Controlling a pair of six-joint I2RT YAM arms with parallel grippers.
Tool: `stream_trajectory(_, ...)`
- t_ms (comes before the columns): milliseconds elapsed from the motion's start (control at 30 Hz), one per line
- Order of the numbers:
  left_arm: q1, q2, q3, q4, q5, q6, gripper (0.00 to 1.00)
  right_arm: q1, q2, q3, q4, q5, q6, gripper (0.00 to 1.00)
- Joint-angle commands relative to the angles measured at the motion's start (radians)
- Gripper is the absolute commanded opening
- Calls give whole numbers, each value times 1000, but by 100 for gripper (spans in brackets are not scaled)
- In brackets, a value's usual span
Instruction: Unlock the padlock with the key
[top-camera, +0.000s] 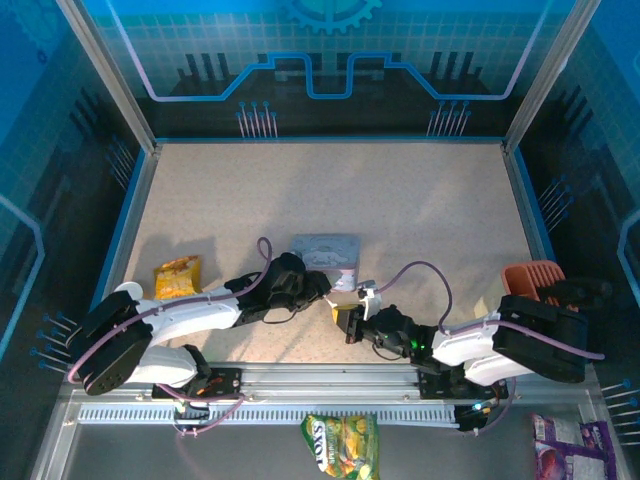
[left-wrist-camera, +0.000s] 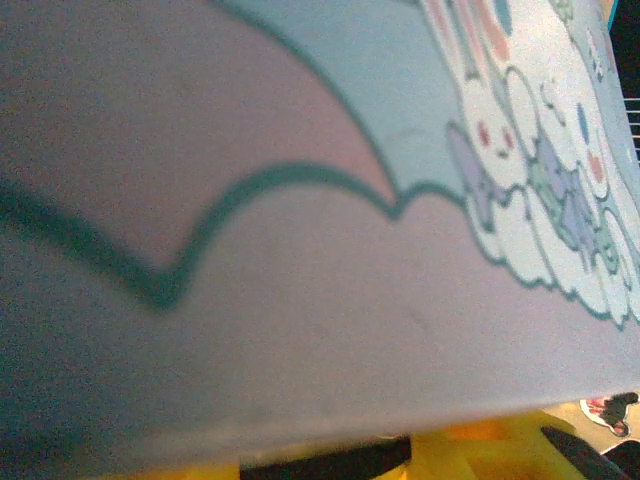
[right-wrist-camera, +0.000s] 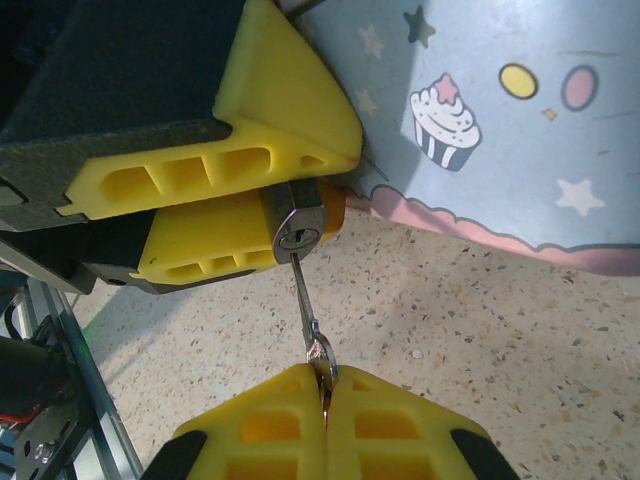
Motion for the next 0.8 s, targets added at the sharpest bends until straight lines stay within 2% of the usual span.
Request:
stream_trajectory(0, 4, -42, -4, 47, 13, -14, 16, -2, 20, 19, 57, 33, -6, 0)
stream_trajectory(267, 2, -46, -11, 38, 3, -18, 16, -2, 71, 21, 128, 29, -1, 0)
stream_trajectory(767, -9, -54, -4, 16, -24, -12, 15, -5, 44, -9, 131, 53, 8, 0)
